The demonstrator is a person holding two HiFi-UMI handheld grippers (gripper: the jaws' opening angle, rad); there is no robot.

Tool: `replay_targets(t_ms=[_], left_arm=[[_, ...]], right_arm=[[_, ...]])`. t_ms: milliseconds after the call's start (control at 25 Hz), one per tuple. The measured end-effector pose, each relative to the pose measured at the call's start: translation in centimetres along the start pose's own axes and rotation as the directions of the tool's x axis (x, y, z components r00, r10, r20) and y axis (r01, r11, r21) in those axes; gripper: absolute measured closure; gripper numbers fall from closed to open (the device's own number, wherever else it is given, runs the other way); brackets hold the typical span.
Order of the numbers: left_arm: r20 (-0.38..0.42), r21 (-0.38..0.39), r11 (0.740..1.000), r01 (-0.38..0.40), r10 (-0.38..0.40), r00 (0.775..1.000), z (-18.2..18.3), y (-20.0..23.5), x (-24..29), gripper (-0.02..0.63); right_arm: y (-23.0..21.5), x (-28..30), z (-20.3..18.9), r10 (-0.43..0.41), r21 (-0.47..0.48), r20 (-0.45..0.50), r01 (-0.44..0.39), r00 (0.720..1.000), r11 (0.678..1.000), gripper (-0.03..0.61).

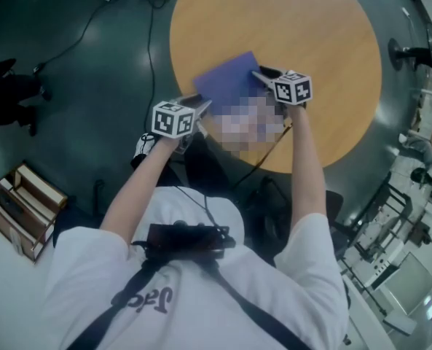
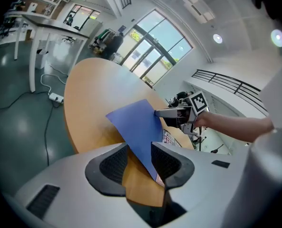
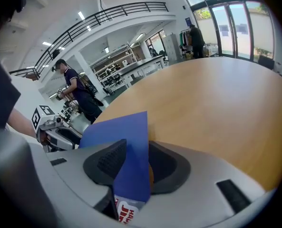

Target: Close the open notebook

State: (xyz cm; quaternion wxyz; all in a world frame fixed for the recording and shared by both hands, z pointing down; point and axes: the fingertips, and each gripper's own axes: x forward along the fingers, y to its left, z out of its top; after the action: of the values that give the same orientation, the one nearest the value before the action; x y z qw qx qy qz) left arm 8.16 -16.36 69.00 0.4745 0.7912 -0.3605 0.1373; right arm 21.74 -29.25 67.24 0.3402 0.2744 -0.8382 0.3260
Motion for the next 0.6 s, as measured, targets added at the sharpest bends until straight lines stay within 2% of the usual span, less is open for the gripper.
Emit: replay_targets(t_ms=[200, 320, 440, 600], left_arm=[[0.028, 0.128, 0.991, 0.042, -0.046, 0.999, 1.2, -1.4, -0.8, 0.463], [0.024, 0.249, 0.966, 0.073, -0.081, 0.996, 1.4, -2.9, -1.8, 0.463], [0.005, 0.371, 0.923, 0.107, -0.117, 0.993, 1.4, -4.6, -2.4, 0.463], [-0.038, 0.537, 0.831, 0.145, -0.148, 0.988, 1.0, -6.7, -3.1, 0.463]], right_arm=[[-0.1, -0.9, 0.3, -0.015, 0.011, 0.042, 0.014, 0.999, 1.000, 0.407], [0.3, -1.8, 0.0, -0.012, 0.025, 0.072, 0.010, 0.997, 1.000, 0.407], [0.5, -3.2, -0.1, -0.034, 0.030, 0.114, 0.031, 0.993, 0.999, 0.402], [1.0, -5.4, -1.0, -0.065, 0.074, 0.173, 0.053, 0.983, 0.996, 0.402]])
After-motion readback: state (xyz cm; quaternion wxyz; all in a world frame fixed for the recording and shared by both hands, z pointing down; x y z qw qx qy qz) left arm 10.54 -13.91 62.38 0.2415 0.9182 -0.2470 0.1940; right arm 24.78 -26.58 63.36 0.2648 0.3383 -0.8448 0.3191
